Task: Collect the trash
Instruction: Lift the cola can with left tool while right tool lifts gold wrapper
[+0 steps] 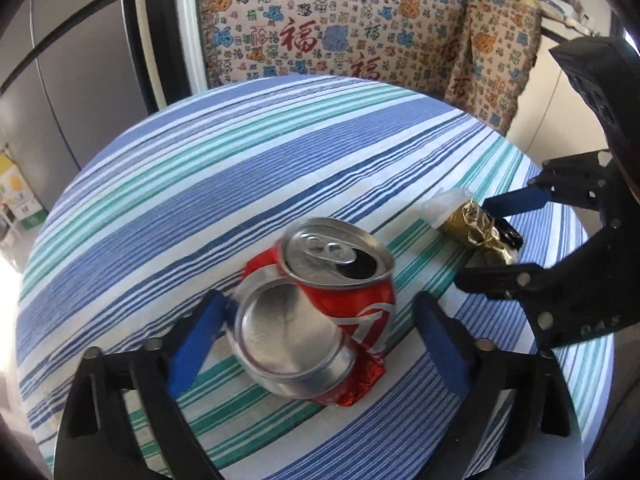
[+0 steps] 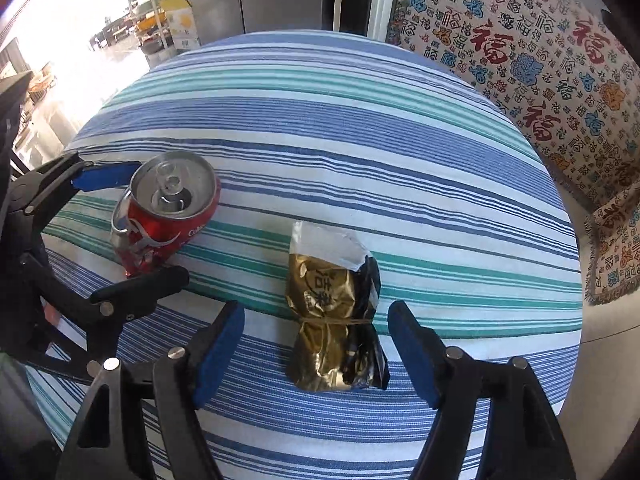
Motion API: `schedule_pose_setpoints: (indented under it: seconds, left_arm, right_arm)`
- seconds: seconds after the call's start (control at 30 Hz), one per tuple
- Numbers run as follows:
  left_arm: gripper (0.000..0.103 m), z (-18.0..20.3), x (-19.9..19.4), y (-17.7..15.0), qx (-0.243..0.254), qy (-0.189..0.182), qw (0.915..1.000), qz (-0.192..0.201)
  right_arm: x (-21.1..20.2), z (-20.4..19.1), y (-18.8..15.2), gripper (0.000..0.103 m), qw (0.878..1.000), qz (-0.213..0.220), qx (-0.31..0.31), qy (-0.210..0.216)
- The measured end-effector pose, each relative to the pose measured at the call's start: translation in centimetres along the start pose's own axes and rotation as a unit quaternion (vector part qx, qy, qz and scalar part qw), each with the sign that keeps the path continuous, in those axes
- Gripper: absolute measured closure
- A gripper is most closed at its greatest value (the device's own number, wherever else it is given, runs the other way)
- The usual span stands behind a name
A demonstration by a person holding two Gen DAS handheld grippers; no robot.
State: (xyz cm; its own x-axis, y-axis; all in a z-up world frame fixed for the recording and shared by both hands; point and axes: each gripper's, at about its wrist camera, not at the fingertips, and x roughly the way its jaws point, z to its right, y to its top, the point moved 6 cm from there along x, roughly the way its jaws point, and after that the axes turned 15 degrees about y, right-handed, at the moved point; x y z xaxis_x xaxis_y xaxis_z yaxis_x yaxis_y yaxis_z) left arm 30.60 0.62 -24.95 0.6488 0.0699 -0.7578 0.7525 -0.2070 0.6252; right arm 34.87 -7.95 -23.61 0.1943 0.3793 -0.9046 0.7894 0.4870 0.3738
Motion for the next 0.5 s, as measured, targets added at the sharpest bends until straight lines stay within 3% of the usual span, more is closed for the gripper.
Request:
schedule_pose_setpoints:
  seconds: [0.17,0.37,0.5]
  left_arm:
    - [0.022,-0.4,-2.0,1.0,-0.011,-0.014,0.999,0.042]
    - [0.022,-0.4,-2.7,0.9,-0.043,-0.048,0.9977,0.023]
    - [0.022,1.9,-5.0,0.8,-0.031,-0.064,0.997,0.03]
  right_arm:
    - [-2.3,0.3,-1.2,0.06,0.999,0.037,0.022,0.009]
    - [-5.7,2.2,-4.4,0.06,0.994,0.076,0.077,0.031]
    - [-9.1,5.1,-8.2,0.06,0.985,0.112,0.129,0.036]
